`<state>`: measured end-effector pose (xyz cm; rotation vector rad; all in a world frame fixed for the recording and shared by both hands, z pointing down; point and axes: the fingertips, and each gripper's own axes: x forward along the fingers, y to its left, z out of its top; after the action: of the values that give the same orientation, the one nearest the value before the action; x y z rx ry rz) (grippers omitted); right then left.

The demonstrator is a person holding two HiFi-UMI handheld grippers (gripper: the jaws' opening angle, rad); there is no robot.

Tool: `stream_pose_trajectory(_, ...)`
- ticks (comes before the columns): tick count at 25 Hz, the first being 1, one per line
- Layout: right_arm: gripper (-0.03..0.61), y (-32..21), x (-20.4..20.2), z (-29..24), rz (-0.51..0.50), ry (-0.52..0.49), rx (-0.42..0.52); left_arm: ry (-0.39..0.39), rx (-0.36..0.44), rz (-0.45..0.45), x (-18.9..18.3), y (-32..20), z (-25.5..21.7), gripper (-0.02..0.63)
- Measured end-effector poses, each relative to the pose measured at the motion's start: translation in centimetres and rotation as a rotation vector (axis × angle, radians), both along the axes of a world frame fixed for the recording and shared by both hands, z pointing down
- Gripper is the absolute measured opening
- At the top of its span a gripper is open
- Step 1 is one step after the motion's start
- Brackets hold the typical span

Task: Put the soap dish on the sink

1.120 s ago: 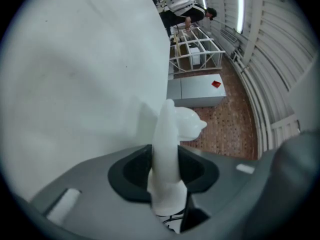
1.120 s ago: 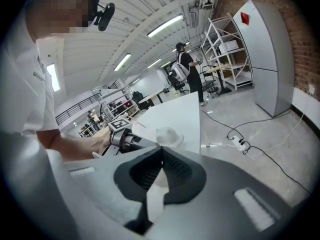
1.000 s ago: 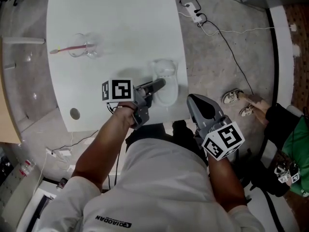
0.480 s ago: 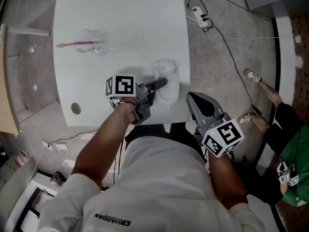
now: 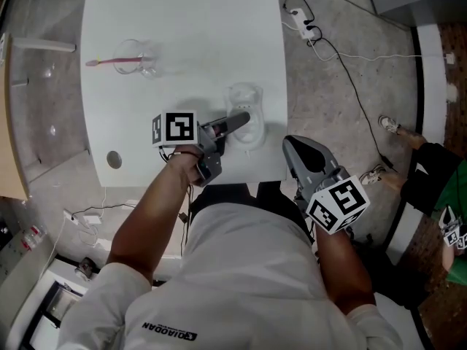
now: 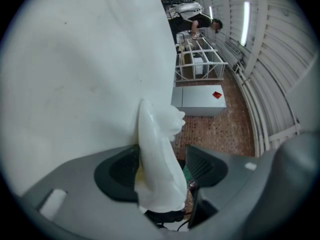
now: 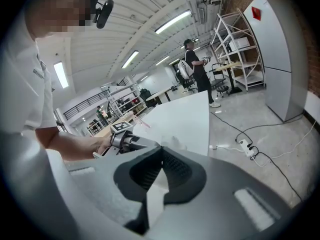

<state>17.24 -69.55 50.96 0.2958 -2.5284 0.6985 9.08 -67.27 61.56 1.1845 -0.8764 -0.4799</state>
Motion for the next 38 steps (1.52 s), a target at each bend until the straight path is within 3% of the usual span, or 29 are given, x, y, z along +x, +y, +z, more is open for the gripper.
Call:
stream_pose_trajectory(3, 0.002, 0.4, -0.3, -0.2, -0.009, -0.003, 0.003, -0.059, 0.013, 0.024, -0.4, 0.6, -0.5, 0.339)
stream_pose_trajectory(7, 0.002, 1.0, -0.4, -0.5, -0.023, -0.010, 0.009, -0.230, 0.047, 0.083, -0.5, 0.5, -0.8, 0.388)
stream_pose_trajectory(15, 0.002, 1.2, -0.3, -0.6, -0.030, -0.011, 0.019, -0.378, 0.067, 0.092, -1.9, 1.0, -1.3, 0.399)
stream_pose_trajectory(19, 0.002, 1.8, -0.6, 1.5, -0.085, 0.033, -0.001, -0.473, 0.128, 0.086, -2.7, 3.3, -3.1, 0.399)
stream_pose_trajectory(21, 0.022, 2.7, -0.6, 3.2, -0.169, 0.086, 0.038, -0.586, 0.169, 0.170, -2.0, 5.5, -3.4, 0.389)
stream_pose_trajectory(23, 0.073, 3.5, -0.5, 4.9, -0.259, 0.151, 0.097, -0.752, 0.196, 0.317, -1.0, 7.3, -2.9, 0.366)
stream_pose_trajectory(25, 0.111, 4.1, -0.7, 6.5, -0.340, 0.217, 0.165, -0.916, 0.227, 0.454, -0.3, 7.8, -2.3, 0.364)
stream_pose_trajectory(27, 0.142, 4.6, -0.9, 7.7, -0.415, 0.284, 0.243, -1.027, 0.265, 0.552, 0.4, 7.4, -1.8, 0.362)
stream_pose_trajectory(29, 0.164, 4.8, -1.0, 8.7, -0.476, 0.349, 0.328, -1.090, 0.280, 0.594, 1.1, 7.1, -1.1, 0.348)
stream_pose_trajectory(32, 0.167, 4.6, -1.1, 9.5, -0.494, 0.391, 0.408, -1.146, 0.279, 0.630, 1.7, 7.1, -0.2, 0.276)
stream_pose_trajectory(38, 0.167, 5.2, -2.4, 9.2, -0.515, 0.354, 0.427, -1.252, 0.310, 0.709, 2.2, 6.6, 0.3, 0.233)
